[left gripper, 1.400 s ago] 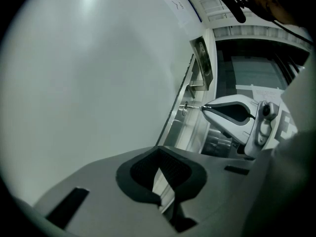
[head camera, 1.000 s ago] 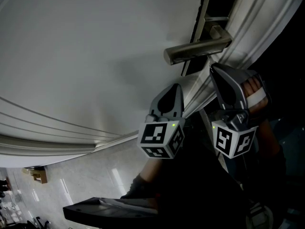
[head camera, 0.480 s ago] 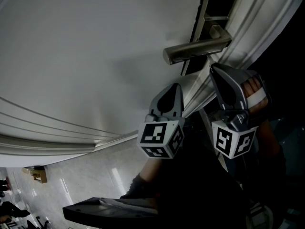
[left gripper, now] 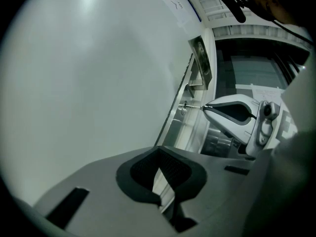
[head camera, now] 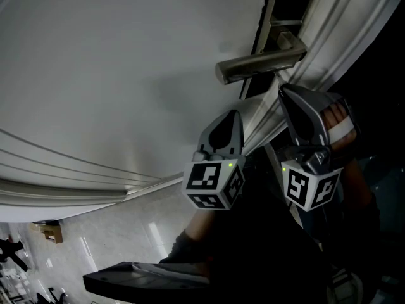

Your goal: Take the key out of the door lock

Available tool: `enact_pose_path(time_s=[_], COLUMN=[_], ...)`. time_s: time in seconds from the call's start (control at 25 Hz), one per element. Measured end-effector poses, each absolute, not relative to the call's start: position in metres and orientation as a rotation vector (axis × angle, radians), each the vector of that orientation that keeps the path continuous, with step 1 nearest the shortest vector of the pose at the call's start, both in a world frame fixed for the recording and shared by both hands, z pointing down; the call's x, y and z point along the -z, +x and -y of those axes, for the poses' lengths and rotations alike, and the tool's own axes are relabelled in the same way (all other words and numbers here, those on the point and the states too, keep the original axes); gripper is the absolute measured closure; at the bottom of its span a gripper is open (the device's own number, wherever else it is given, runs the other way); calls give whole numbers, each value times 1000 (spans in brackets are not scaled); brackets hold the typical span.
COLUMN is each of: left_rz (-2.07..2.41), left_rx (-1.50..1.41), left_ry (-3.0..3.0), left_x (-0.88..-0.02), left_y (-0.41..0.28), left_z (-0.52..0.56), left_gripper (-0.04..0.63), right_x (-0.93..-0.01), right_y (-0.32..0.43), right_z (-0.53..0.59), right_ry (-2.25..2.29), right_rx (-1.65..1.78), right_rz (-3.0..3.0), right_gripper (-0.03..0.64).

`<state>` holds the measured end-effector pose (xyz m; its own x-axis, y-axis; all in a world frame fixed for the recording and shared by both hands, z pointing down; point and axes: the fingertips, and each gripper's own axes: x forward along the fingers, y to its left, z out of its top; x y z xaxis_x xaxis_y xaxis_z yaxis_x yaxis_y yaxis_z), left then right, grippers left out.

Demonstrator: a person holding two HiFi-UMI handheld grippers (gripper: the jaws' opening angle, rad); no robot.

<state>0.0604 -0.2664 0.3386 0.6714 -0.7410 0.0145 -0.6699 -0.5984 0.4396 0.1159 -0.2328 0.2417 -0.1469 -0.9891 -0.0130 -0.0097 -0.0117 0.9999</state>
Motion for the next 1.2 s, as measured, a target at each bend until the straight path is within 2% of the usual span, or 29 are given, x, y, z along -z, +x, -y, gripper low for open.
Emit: enact_pose_path(time_s=[1.2], left_rz=[1113], left_rx=[245], left_ry=[2470], left_x=[-339], left_y=[60], left_z=[263], left_gripper=[595], right_x=[-241], right_y=[117], right_z=[229], right_ry=[1151], right_rx=[1327], right_rz=[1320], right_gripper=[604])
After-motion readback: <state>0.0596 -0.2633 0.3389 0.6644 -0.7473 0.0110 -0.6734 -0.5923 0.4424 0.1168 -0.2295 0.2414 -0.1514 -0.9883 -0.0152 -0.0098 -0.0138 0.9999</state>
